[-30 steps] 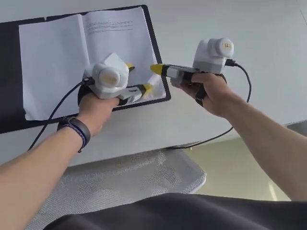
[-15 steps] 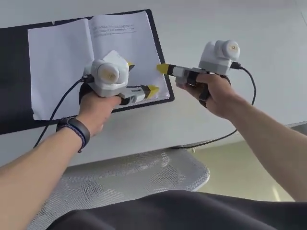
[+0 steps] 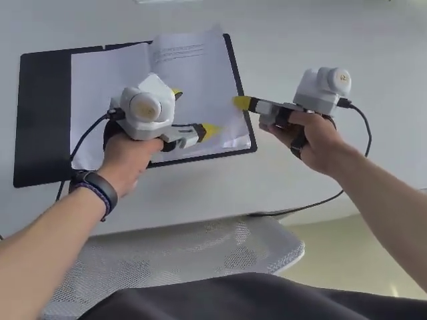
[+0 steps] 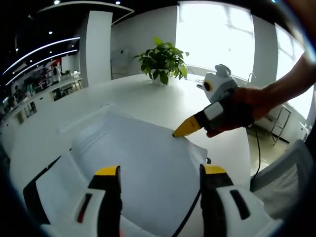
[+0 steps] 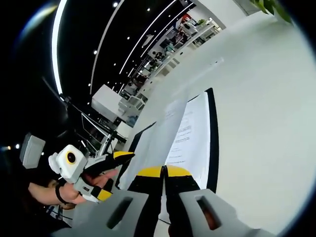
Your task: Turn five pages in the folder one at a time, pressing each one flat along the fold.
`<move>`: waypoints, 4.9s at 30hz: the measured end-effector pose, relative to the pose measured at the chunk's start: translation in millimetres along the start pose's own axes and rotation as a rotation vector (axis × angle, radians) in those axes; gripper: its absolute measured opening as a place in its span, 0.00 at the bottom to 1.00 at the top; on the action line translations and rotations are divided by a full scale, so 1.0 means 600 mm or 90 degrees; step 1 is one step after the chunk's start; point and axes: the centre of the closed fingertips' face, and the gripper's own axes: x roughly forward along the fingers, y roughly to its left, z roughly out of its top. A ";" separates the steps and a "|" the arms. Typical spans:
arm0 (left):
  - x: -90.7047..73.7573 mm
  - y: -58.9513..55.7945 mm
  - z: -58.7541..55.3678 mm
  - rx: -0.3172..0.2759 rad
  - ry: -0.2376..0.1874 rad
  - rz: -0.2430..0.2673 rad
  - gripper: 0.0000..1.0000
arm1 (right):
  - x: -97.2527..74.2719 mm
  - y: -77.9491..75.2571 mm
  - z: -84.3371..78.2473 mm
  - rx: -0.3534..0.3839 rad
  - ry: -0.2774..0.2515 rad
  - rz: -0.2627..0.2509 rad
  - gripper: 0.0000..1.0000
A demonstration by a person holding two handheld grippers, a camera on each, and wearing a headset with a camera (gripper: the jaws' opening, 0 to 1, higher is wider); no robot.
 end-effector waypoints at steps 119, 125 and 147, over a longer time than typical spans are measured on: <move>-0.363 0.192 -0.131 -0.167 -0.050 0.252 0.69 | 0.414 0.267 -0.214 -0.080 0.291 0.232 0.00; -0.365 0.194 -0.135 -0.170 -0.047 0.253 0.69 | 0.427 0.247 -0.223 -0.065 0.299 0.218 0.00; -0.353 0.187 -0.143 -0.167 -0.035 0.243 0.67 | 0.430 0.244 -0.228 -0.048 0.286 0.218 0.04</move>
